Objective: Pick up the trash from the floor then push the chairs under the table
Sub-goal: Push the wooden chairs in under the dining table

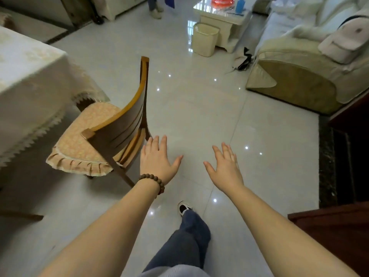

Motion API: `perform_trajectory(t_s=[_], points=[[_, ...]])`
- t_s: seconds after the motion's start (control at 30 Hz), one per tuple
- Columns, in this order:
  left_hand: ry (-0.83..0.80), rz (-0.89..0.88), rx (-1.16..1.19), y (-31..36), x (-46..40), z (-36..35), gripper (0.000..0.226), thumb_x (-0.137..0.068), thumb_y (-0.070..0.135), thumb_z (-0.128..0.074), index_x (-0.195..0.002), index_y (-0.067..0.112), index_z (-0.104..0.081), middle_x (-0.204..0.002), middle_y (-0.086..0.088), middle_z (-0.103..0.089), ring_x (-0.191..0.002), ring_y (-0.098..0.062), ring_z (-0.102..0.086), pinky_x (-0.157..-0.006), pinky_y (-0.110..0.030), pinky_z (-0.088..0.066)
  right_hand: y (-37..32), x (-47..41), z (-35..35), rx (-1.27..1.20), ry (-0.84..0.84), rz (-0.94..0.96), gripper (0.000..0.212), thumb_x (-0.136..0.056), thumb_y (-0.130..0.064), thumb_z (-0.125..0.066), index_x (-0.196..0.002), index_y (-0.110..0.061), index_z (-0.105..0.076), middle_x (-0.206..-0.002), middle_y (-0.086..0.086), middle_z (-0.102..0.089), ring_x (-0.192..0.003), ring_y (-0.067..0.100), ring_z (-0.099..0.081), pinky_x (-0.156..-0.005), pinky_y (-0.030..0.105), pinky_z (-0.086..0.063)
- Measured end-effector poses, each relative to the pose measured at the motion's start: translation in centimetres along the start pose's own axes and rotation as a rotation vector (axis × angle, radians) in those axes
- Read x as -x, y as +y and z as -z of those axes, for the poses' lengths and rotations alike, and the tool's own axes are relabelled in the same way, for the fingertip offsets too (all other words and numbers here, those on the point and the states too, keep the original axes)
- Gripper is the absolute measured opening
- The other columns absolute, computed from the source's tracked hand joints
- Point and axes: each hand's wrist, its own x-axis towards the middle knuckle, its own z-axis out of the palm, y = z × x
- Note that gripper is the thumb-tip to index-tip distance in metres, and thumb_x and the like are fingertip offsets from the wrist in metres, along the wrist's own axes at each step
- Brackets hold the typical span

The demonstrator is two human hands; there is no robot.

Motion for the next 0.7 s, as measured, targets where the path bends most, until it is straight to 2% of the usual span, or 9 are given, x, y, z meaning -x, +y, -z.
perform_trajectory(t_s=[0.13, 0.33, 0.57, 0.7], points=[[0.082, 0.073, 0.001, 0.7, -7.2, 0.7, 0.082, -0.088, 0.064, -0.039, -0.15, 0.018, -0.015, -0.157, -0.008, -0.018, -0.145, -0.026, -0.01, -0.119, -0.043, -0.009, -1.6, -9.7, 1.6, 0.053, -0.037, 0.141, 0.064, -0.094, -0.046, -0.044, -0.148, -0.02, -0.02, -0.159, 0.008, -0.005, -0.147, 0.022, 0.004, -0.119, 0.039, -0.002], [0.171, 0.258, -0.013, 0.2, -14.5, 4.0, 0.082, -0.088, 0.063, -0.038, -0.151, 0.016, -0.013, -0.158, -0.009, -0.016, -0.145, -0.027, -0.009, -0.118, -0.043, -0.007, -7.6, -22.3, 4.3, 0.122, -0.11, 0.392, 0.065, -0.094, -0.047, -0.043, -0.149, -0.021, -0.019, -0.159, 0.007, -0.006, -0.147, 0.021, 0.002, -0.119, 0.039, -0.003], [0.229, 0.552, 0.001, -3.8, -15.5, 6.6, 0.09, -0.084, 0.069, -0.041, -0.151, 0.016, -0.013, -0.158, -0.008, -0.015, -0.144, -0.028, -0.011, -0.118, -0.045, -0.01, -15.2, -29.8, 3.2, 0.188, -0.205, 0.77, 0.071, -0.09, -0.052, -0.047, -0.149, -0.021, -0.019, -0.159, 0.008, -0.006, -0.147, 0.023, 0.002, -0.12, 0.041, -0.001], [0.176, 0.714, -0.054, -5.3, -15.1, 6.1, 0.094, -0.081, 0.073, -0.041, -0.15, 0.018, -0.009, -0.159, -0.006, -0.011, -0.145, -0.026, -0.008, -0.117, -0.042, -0.004, -19.2, -33.7, 2.0, 0.277, -0.259, 1.022, 0.082, -0.083, -0.06, -0.053, -0.149, -0.024, -0.019, -0.16, 0.007, -0.003, -0.147, 0.023, 0.005, -0.119, 0.045, -0.001]])
